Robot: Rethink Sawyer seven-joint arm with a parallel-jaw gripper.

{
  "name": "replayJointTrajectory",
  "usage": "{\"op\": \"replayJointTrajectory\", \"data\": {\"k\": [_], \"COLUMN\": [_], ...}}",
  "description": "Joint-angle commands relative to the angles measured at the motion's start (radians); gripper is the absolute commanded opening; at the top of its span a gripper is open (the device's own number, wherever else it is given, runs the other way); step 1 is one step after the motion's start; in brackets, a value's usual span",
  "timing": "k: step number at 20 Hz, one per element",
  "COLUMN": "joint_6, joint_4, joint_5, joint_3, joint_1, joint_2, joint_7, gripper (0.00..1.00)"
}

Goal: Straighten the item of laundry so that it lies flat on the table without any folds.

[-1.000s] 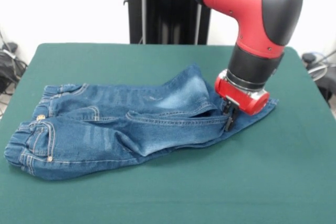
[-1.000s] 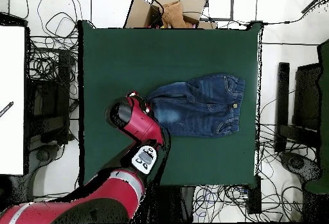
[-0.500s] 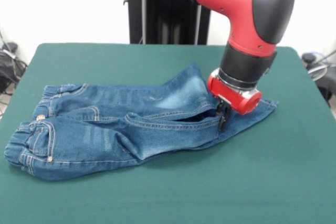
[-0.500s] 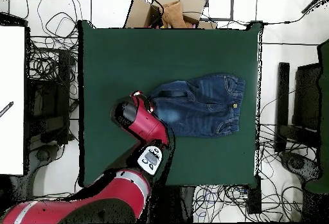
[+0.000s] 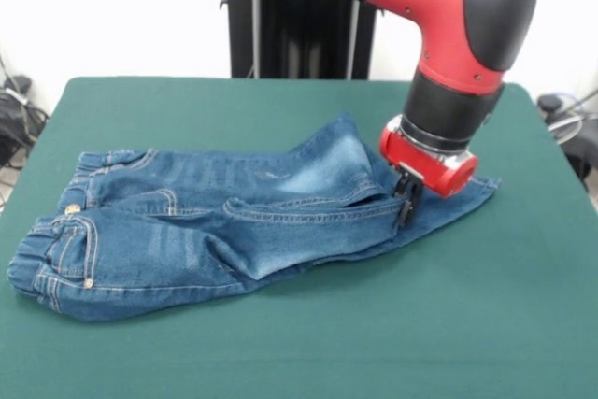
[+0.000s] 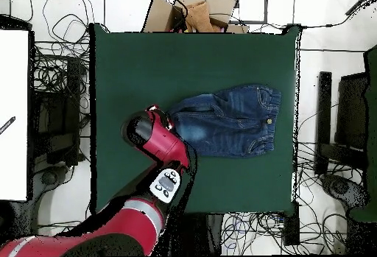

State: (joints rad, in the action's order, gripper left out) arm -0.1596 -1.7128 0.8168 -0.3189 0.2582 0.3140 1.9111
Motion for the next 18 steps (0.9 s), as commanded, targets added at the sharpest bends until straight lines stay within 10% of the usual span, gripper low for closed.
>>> {"op": "replayJointTrajectory", "data": {"k": [1, 18], "joint_6": [-0.159, -0.247], "joint_4": [0.026, 0.063], "joint_5": [0.000, 0.001], "joint_3": [0.037, 0.014], "joint_1": [0.020, 0.061], "joint_2": [0.008, 0.009], "joint_7": [0.268, 0.310], "gripper": [0.00, 0.00]}}
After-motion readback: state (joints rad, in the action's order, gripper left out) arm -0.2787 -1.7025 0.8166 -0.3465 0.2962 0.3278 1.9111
